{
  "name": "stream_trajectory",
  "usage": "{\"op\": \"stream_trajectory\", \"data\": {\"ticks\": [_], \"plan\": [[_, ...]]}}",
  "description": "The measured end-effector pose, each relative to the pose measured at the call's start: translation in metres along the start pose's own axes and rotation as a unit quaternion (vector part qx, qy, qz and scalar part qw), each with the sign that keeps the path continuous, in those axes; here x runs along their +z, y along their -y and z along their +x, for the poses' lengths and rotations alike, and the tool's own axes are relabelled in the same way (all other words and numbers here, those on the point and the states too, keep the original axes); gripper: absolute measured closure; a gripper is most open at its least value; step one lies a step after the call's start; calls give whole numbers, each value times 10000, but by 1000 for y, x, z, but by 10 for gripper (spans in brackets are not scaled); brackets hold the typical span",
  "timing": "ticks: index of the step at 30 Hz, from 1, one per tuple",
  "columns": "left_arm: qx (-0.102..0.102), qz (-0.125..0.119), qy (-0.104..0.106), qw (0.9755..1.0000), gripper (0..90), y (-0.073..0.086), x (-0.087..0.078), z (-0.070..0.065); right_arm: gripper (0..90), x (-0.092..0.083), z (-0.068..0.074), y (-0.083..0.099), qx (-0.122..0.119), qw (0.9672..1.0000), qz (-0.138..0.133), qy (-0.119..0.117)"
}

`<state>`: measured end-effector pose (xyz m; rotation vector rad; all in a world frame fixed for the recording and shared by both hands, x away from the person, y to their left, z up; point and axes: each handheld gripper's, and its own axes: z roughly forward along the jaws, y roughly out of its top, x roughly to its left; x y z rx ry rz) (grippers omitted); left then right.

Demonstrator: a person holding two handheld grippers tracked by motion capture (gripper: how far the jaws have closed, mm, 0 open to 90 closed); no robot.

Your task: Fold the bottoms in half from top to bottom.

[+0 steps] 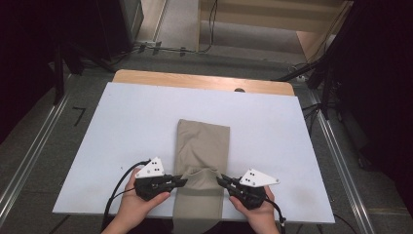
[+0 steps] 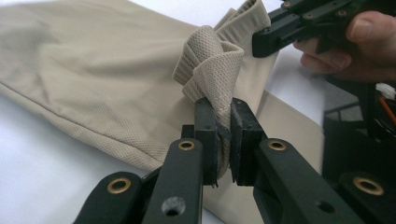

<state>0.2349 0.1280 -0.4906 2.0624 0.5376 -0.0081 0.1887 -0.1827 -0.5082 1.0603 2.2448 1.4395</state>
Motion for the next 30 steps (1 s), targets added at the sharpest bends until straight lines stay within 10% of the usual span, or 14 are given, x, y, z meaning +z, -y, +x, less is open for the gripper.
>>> {"op": "stream_trajectory", "data": {"ticks": [17, 22, 30], "plan": [[141, 254, 522, 9982, 833, 20, -18, -37, 822, -28, 32, 18, 72, 9983, 366, -456], [180, 130, 346, 9992, 456, 17, -22, -36, 318, -33, 30, 16, 271, 9979, 471, -345], [-71, -189, 71, 9998, 173, -14, -23, 2, 83, -30, 1, -19, 297, 9993, 156, -155]]}}
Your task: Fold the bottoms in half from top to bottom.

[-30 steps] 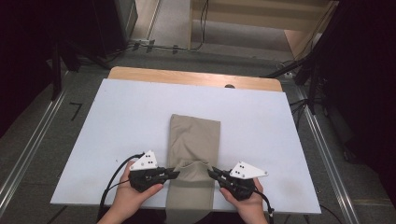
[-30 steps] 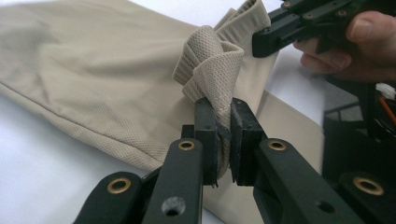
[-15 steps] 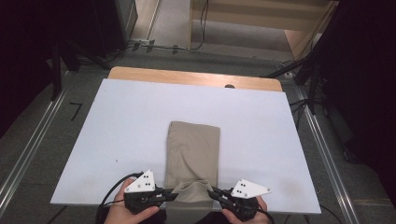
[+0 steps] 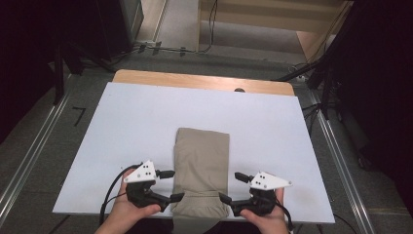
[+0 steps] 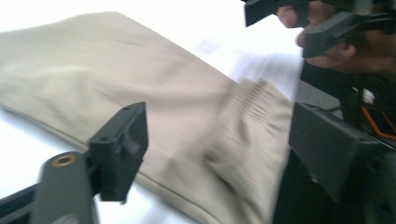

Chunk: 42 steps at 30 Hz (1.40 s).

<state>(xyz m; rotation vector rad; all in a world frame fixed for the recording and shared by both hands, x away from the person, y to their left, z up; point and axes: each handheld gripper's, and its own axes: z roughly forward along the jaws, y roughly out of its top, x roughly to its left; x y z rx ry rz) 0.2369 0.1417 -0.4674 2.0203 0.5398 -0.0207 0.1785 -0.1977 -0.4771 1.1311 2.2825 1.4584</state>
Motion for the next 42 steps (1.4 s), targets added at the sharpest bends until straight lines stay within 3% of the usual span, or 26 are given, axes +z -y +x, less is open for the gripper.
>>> {"op": "stream_trajectory", "data": {"ticks": [2, 5, 6, 7, 8, 10, 11, 12, 13, 15, 16, 18, 21, 23, 29, 30, 32, 34, 39, 40, 42], "plan": [[110, 68, 20, 9999, 112, -8, 3, 9, 64, 4, -10, -10, 13, 10000, -53, -2], [-1, -43, -31, 10000, 63, -19, 8, 25, 5, 14, -28, -23, 94, 9999, -116, 15], [-81, -99, -5, 9999, 25, -25, 13, 38, 0, 21, -41, -29, 68, 9999, -87, 47], [-81, -99, -5, 9999, 13, -25, 13, 38, 0, 21, -41, -29, 68, 9999, -87, 47], [-3, -13, 27, 10000, 0, -30, 20, 48, 0, 30, -51, -35, 68, 10000, -17, 70], [37, 15, 31, 10000, 0, -32, 24, 53, 0, 34, -55, -38, 28, 9999, 62, 138], [115, 24, -109, 9999, 0, -34, 27, 57, 0, 39, -59, -40, -13, 9997, 95, 213], [117, 8, -112, 9999, 0, -35, 31, 62, 0, 43, -64, -42, -57, 9996, 139, 254], [-14, -11, -108, 9999, 0, -36, 38, 74, 0, 53, -72, -45, -66, 9993, 187, 305], [-59, 26, -111, 9999, 0, -37, 42, 80, 0, 58, -76, -46, -65, 9993, 188, 326], [-106, 89, -88, 9999, 0, -37, 47, 86, 0, 65, -85, -48, -5, 9993, 152, 332], [-139, 209, -248, 9994, 0, -38, 54, 96, 0, 68, -90, -48, 31, 9993, 121, 346], [-348, 319, -412, 9980, 0, -40, 62, 113, 0, 78, -105, -50, 162, 9989, 158, 414], [-475, 341, -411, 9974, 0, -41, 66, 123, 0, 81, -108, -51, 167, 9988, 200, 411], [-597, 548, -658, 9945, 41, -45, 76, 140, 0, 92, -124, -53, 274, 9979, 449, 368], [-581, 597, -726, 9939, 41, -47, 78, 142, 51, 93, -126, -53, 302, 9978, 445, 379], [-658, 608, -787, 9929, 62, -50, 80, 146, 106, 95, -130, -53, 364, 9972, 440, 474], [-697, 656, -837, 9919, 104, -52, 81, 151, 167, 103, -134, -54, 376, 9953, 643, 622], [-771, 902, -1128, 9865, 150, -54, 88, 159, 245, 111, -141, -55, 454, 9922, 770, 866], [-816, 898, -1206, 9853, 180, -54, 89, 160, 248, 112, -142, -55, 516, 9916, 768, 900], [-771, 900, -1233, 9853, 262, -53, 89, 159, 290, 114, -145, -57, 467, 9908, 776, 1010]]}}
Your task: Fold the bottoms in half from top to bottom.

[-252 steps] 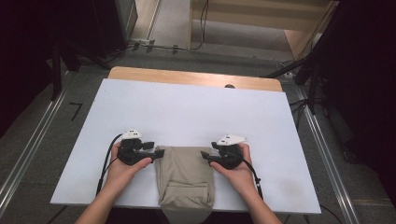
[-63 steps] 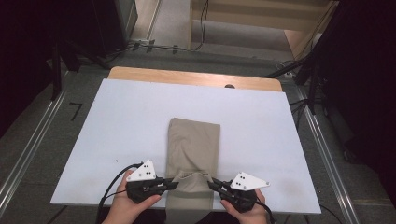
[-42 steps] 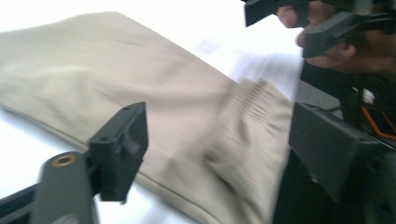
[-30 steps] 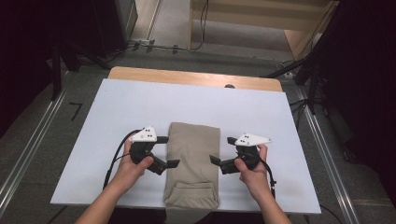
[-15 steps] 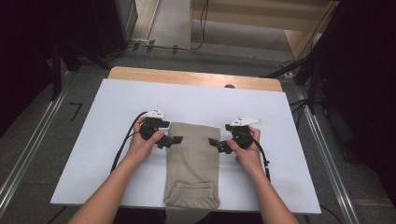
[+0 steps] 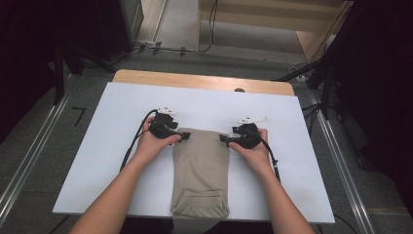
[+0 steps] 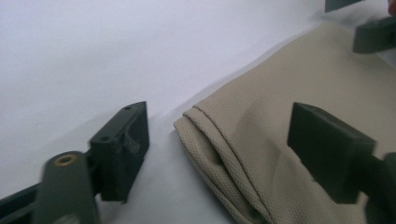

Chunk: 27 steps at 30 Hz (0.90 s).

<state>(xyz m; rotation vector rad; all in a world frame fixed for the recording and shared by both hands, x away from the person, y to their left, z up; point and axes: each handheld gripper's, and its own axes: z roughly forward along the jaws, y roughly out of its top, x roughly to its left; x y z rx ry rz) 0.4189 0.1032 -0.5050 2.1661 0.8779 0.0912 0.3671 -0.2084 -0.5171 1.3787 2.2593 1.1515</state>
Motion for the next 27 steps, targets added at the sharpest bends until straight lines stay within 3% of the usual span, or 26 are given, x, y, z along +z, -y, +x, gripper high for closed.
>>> {"op": "stream_trajectory", "data": {"ticks": [3, 7, 9, 10, 11, 13, 18, 22, 27], "plan": [[3, 75, -152, 9999, 322, -1, -1, -2, 335, 2, -1, -1, 58, 10000, 62, 7], [-8, 137, -229, 9996, 538, 0, -4, -1, 474, 5, 2, 0, 9, 9998, 170, 65], [-85, 126, -169, 9997, 614, 2, -5, 0, 541, 5, 5, 0, -56, 9997, 208, 88], [-131, 112, -144, 9997, 705, 3, -6, 0, 630, 5, 8, 0, -139, 9996, 239, 78], [-144, 126, -93, 9998, 705, 4, -6, 1, 630, 5, 8, 0, -139, 9996, 239, 78], [-164, 146, 30, 9998, 845, 6, -6, 0, 777, 6, 9, 0, -98, 9995, 259, -162], [-183, 120, 99, 9997, 875, 4, -8, 1, 837, 5, 8, 0, -48, 9991, 227, -347], [-150, -56, 25, 9999, 882, -1, -13, 4, 848, -1, 8, -5, -157, 9995, -43, -284], [-108, -313, -16, 9994, 883, -21, -23, 8, 852, -9, 5, -24, -312, 9992, -187, -172]]}}
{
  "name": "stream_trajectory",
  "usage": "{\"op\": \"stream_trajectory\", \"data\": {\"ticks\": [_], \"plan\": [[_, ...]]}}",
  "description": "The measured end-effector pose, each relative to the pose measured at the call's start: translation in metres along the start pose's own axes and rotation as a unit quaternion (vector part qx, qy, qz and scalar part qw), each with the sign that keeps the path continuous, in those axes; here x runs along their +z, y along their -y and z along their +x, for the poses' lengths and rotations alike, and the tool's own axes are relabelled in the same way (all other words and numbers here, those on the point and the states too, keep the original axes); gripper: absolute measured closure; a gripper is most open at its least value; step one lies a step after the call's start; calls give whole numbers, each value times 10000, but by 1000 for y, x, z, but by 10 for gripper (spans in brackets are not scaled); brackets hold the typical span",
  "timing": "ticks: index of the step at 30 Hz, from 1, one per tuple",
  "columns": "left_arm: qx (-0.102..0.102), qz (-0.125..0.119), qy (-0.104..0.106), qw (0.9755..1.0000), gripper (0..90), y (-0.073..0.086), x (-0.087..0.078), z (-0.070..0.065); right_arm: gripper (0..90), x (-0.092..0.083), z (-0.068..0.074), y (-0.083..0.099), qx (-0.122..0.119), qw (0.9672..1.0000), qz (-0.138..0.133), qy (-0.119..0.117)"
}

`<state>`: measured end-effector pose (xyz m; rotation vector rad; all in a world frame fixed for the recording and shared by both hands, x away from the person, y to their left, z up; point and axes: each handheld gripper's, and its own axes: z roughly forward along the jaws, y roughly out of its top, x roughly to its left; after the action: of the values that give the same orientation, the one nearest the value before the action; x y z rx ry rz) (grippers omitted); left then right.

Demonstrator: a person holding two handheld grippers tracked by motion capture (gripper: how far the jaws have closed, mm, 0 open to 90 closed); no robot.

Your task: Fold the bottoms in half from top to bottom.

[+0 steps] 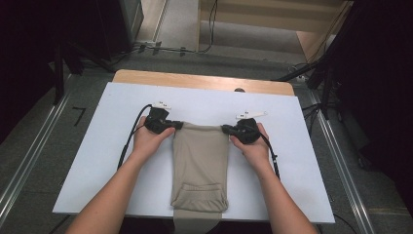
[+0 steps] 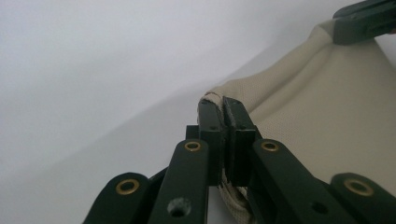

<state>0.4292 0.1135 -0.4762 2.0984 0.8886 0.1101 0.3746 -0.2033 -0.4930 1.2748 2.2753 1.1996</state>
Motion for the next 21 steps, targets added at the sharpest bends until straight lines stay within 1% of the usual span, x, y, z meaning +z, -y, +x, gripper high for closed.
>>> {"op": "stream_trajectory", "data": {"ticks": [1, 2, 4, 5, 6, 10, 13, 15, 17, 18, 20, 21], "plan": [[46, -52, -22, 10000, 883, -5, -2, 0, 852, -2, -2, -10, -63, 9999, -62, 93], [83, -98, -48, 9999, 883, -11, -3, 1, 852, -2, -2, -10, -63, 9999, -62, 93], [143, -150, -93, 9997, 883, -22, -5, 2, 852, -4, -5, -20, -66, 9998, -117, 155], [172, -195, -108, 9996, 882, -27, -6, 3, 852, -6, -10, -30, -71, 9996, -180, 218], [218, -230, -159, 9994, 882, -33, -6, 4, 852, -6, -10, -30, -71, 9996, -180, 218], [327, -402, -289, 9982, 882, -52, -8, 9, 852, -9, -19, -48, -13, 9990, -312, 318], [386, -452, -393, 9975, 883, -65, -7, 14, 852, -11, -24, -61, -17, 9983, -435, 382], [346, -489, -410, 9974, 882, -72, -5, 17, 852, -12, -26, -69, -26, 9979, -486, 426], [298, -591, -407, 9970, 883, -76, -4, 21, 853, -11, -28, -76, -85, 9973, -516, 515], [275, -633, -403, 9968, 883, -78, -3, 22, 855, -11, -29, -79, -76, 9971, -522, 555], [329, -640, -464, 9963, 883, -82, -1, 24, 857, -9, -32, -85, -89, 9968, -504, 621], [308, -677, -470, 9961, 883, -84, 0, 25, 857, -8, -33, -87, -114, 9965, -510, 652]]}}
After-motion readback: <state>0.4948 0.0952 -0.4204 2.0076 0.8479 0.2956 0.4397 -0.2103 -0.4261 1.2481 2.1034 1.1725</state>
